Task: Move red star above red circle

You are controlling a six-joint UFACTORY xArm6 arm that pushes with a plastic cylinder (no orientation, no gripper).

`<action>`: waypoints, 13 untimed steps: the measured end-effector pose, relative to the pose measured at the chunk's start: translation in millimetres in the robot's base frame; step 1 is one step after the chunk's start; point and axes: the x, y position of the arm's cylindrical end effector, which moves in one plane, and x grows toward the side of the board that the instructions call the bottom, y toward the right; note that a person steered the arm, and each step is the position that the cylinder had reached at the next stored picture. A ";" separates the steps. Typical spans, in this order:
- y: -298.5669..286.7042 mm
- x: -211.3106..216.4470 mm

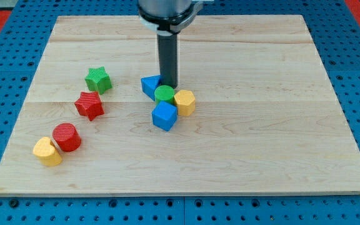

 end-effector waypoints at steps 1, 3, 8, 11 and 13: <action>-20.6 20.6; -65.8 37.9; -135.2 34.9; -133.6 36.3; -157.4 36.6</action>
